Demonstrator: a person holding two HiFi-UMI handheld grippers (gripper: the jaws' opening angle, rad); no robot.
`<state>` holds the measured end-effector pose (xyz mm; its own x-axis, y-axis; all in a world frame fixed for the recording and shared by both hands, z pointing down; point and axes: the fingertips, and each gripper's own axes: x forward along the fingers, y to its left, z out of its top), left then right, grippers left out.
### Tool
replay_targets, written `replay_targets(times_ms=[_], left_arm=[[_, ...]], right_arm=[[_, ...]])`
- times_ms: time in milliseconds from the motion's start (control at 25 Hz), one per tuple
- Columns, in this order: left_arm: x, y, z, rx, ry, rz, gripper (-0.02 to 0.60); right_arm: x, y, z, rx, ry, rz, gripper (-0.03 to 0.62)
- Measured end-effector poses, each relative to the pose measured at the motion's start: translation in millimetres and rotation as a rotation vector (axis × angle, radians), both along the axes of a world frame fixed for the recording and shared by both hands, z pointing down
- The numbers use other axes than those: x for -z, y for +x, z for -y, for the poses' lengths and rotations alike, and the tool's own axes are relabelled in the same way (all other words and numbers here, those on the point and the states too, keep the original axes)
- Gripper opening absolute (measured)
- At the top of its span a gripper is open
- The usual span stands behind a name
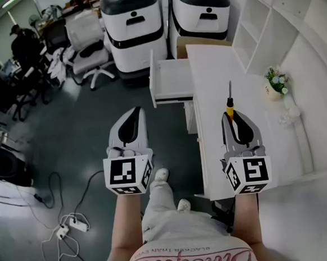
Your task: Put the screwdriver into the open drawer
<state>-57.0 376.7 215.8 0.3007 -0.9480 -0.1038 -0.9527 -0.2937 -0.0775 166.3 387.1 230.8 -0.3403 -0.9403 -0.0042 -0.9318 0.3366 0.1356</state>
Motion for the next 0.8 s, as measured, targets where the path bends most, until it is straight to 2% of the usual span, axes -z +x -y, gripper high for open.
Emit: replay_targets(times_ms=[320,800], left_arm=[[2.5,-23.4,38.9,-0.016,0.005,-0.019,0.018],[-2.4,-48.1,132.9,-0.08,-0.026,-0.021,0.018]], right_arm=[[2.0,-18.2,32.3,-0.024,0.01,-0.009,0.078],[-3.8,-35.0,111.5,-0.1,-0.024,-0.006,0.078]])
